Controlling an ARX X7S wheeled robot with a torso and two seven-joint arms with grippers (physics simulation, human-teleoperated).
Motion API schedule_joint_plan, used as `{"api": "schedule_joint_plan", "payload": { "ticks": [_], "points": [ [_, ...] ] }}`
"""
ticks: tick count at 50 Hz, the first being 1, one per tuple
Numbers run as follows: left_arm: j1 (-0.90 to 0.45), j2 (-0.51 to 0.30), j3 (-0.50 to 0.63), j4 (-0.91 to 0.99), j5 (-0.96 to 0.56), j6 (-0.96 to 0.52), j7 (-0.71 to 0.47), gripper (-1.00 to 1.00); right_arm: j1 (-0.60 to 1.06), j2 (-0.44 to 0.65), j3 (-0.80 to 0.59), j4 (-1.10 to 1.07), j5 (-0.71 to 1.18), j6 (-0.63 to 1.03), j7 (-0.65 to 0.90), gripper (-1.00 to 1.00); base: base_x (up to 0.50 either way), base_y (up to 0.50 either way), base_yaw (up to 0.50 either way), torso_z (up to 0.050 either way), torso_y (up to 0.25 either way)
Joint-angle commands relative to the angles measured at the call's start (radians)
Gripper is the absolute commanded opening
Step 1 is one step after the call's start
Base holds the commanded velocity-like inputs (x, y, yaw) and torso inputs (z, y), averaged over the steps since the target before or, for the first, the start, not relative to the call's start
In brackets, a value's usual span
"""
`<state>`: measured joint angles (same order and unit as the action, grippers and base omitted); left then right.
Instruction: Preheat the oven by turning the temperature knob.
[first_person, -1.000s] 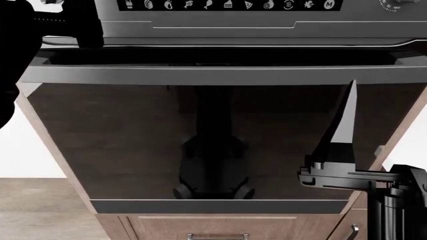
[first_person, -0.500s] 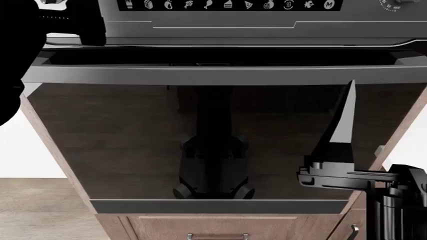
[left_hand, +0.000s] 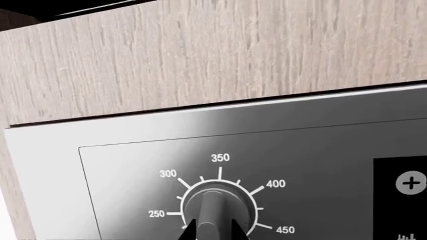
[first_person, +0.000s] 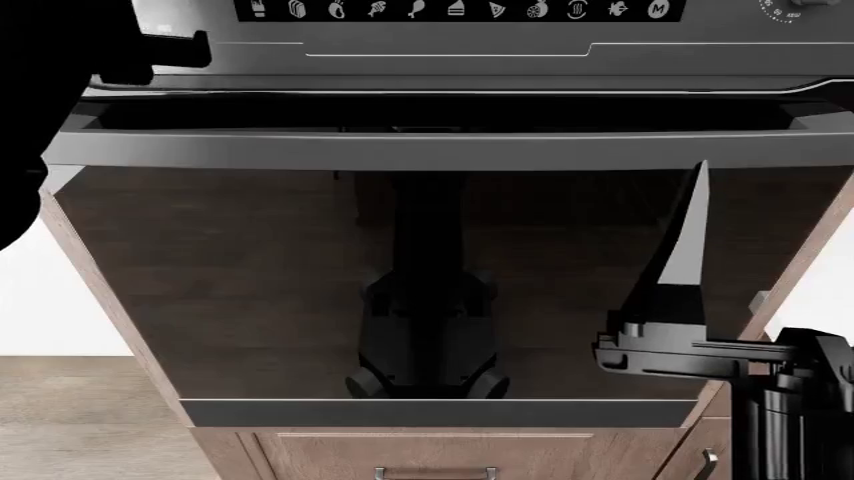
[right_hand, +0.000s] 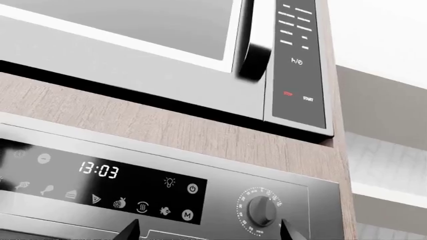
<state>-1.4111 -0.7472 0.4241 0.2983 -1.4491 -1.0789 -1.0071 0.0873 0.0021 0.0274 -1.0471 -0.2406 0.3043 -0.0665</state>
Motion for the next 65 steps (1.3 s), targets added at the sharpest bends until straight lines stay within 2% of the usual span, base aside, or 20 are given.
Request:
{"api": "schedule_joint_plan", "payload": {
  "ticks": [1, 19, 35, 36, 65],
  "points": [
    [-0.008, -0.005, 0.003, 0.006, 0.006, -0.001, 0.000, -1.00, 0.001, 0.000, -0.002, 0.000, -0.004, 0.008, -0.002, 1.00, 0.00, 0.00, 0.00, 0.000, 0.000],
    [-0.021, -0.013, 0.020, 0.018, 0.016, -0.014, 0.018, -1.00, -0.004, 0.000, -0.007, 0.000, -0.010, 0.007, 0.001, 1.00, 0.00, 0.00, 0.00, 0.000, 0.000],
    [-0.086, -0.038, 0.113, 0.083, 0.119, -0.084, 0.057, -1.00, -0.003, 0.000, -0.007, 0.000, -0.008, 0.010, 0.004, 1.00, 0.00, 0.00, 0.00, 0.000, 0.002],
    [-0.103, -0.045, 0.148, 0.108, 0.147, -0.110, 0.073, -1.00, -0.002, 0.000, -0.006, 0.000, -0.006, 0.011, 0.005, 1.00, -0.01, 0.00, 0.00, 0.000, 0.010],
    [-0.139, -0.050, 0.256, 0.156, 0.242, -0.151, 0.131, -1.00, 0.000, 0.000, -0.001, 0.000, 0.002, 0.010, 0.009, 1.00, 0.00, 0.00, 0.00, 0.000, 0.003]
  ]
}}
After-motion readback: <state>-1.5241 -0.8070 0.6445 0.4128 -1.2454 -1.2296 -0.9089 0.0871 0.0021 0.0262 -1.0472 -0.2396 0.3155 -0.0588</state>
